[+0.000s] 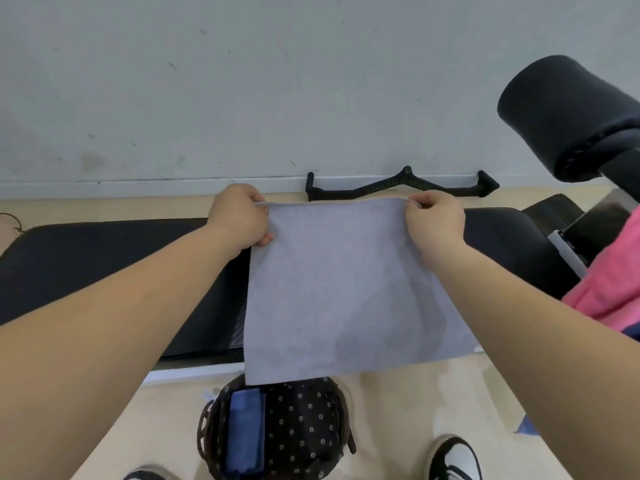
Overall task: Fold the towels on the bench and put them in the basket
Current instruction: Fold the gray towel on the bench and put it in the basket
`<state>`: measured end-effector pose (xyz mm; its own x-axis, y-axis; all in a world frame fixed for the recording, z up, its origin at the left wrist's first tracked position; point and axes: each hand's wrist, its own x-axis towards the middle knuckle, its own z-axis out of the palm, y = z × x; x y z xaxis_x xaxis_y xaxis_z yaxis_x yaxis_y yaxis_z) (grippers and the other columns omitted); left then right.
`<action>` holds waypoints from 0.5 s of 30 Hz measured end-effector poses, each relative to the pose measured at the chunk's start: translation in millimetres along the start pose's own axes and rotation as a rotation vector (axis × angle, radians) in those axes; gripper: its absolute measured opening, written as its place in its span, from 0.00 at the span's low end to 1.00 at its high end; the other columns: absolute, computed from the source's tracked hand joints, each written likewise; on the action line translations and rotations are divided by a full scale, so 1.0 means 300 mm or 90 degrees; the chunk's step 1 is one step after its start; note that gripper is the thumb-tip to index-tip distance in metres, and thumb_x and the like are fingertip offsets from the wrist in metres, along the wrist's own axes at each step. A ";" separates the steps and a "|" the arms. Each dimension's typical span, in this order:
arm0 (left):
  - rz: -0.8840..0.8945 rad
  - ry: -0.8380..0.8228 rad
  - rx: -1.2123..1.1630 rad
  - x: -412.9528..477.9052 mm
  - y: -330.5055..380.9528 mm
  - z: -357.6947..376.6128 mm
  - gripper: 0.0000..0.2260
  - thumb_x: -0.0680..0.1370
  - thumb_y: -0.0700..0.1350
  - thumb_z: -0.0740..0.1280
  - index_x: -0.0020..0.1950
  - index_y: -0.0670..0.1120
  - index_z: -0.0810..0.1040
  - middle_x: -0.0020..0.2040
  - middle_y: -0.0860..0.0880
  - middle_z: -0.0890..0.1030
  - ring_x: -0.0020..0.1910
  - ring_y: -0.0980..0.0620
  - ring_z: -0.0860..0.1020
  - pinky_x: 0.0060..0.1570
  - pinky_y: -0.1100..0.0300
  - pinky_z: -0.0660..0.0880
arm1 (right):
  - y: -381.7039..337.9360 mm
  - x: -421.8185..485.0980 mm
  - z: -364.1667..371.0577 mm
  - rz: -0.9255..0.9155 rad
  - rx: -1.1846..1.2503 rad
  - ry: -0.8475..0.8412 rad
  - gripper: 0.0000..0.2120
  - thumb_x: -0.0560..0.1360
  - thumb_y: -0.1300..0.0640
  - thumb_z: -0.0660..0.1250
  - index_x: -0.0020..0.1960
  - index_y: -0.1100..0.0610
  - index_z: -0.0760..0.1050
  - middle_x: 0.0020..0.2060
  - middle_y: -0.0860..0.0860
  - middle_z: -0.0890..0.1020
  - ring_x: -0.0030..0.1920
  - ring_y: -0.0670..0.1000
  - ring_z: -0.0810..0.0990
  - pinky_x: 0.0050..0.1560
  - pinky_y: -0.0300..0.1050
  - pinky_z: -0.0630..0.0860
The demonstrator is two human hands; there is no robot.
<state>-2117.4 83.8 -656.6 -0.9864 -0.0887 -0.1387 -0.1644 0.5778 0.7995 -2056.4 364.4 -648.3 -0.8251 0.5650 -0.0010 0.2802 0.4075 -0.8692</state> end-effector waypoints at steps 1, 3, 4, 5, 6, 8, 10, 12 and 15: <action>0.015 0.017 0.008 0.006 -0.006 0.000 0.06 0.77 0.37 0.64 0.50 0.44 0.80 0.42 0.41 0.85 0.38 0.42 0.86 0.45 0.46 0.85 | 0.005 -0.003 0.005 -0.025 -0.009 -0.016 0.13 0.80 0.60 0.63 0.63 0.55 0.80 0.56 0.48 0.81 0.60 0.51 0.79 0.54 0.40 0.77; 0.089 0.037 0.107 -0.017 -0.008 -0.006 0.14 0.76 0.37 0.65 0.61 0.45 0.79 0.59 0.45 0.79 0.50 0.45 0.82 0.54 0.51 0.81 | 0.015 -0.031 0.009 -0.106 -0.055 -0.046 0.19 0.81 0.61 0.63 0.71 0.55 0.75 0.69 0.50 0.74 0.70 0.50 0.73 0.70 0.46 0.72; 0.146 0.037 0.158 -0.050 -0.005 -0.007 0.16 0.78 0.38 0.65 0.66 0.45 0.77 0.64 0.46 0.75 0.53 0.47 0.79 0.56 0.54 0.77 | 0.019 -0.052 0.009 -0.158 -0.091 -0.057 0.19 0.81 0.60 0.64 0.72 0.55 0.74 0.72 0.50 0.71 0.73 0.50 0.70 0.72 0.46 0.69; 0.207 0.022 0.195 -0.098 0.003 -0.009 0.16 0.79 0.40 0.65 0.67 0.45 0.76 0.66 0.47 0.73 0.54 0.48 0.78 0.56 0.55 0.76 | 0.021 -0.075 0.006 -0.209 -0.131 -0.067 0.19 0.80 0.60 0.64 0.71 0.55 0.75 0.74 0.50 0.69 0.74 0.51 0.68 0.72 0.46 0.68; 0.271 -0.007 0.219 -0.153 0.008 -0.008 0.14 0.79 0.42 0.66 0.65 0.46 0.77 0.66 0.48 0.72 0.54 0.48 0.79 0.56 0.54 0.76 | 0.017 -0.101 0.002 -0.245 -0.173 -0.084 0.17 0.80 0.58 0.64 0.68 0.54 0.77 0.73 0.50 0.70 0.73 0.51 0.69 0.70 0.46 0.69; 0.379 -0.096 0.279 -0.293 0.011 -0.008 0.11 0.79 0.46 0.68 0.61 0.48 0.79 0.63 0.51 0.73 0.52 0.49 0.79 0.54 0.50 0.78 | -0.014 -0.167 -0.017 -0.266 -0.281 -0.160 0.12 0.80 0.53 0.65 0.62 0.51 0.80 0.67 0.48 0.74 0.67 0.52 0.75 0.65 0.47 0.73; 0.448 -0.172 0.381 -0.421 -0.008 -0.001 0.14 0.78 0.54 0.68 0.62 0.51 0.78 0.64 0.53 0.72 0.56 0.49 0.77 0.53 0.49 0.78 | -0.055 -0.253 -0.042 -0.241 -0.411 -0.278 0.12 0.80 0.48 0.65 0.61 0.50 0.80 0.61 0.48 0.76 0.61 0.54 0.78 0.62 0.51 0.76; 0.513 -0.190 0.481 -0.525 -0.036 0.023 0.20 0.76 0.58 0.67 0.65 0.51 0.76 0.65 0.52 0.71 0.59 0.48 0.74 0.53 0.49 0.78 | -0.088 -0.346 -0.071 -0.222 -0.528 -0.358 0.14 0.80 0.45 0.65 0.62 0.49 0.79 0.61 0.49 0.75 0.61 0.56 0.78 0.58 0.51 0.76; 0.581 -0.159 0.595 -0.602 -0.103 0.086 0.28 0.70 0.57 0.70 0.65 0.45 0.74 0.63 0.46 0.73 0.58 0.42 0.74 0.58 0.47 0.75 | -0.105 -0.464 -0.121 -0.198 -0.669 -0.381 0.18 0.81 0.42 0.63 0.66 0.50 0.75 0.63 0.51 0.73 0.63 0.57 0.76 0.52 0.49 0.71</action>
<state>-1934.0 103.1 -671.3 -0.6936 0.7189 0.0457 0.7187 0.6949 -0.0238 -1932.6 299.0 -602.9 -0.9431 0.0394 -0.3301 0.0620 0.9964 -0.0581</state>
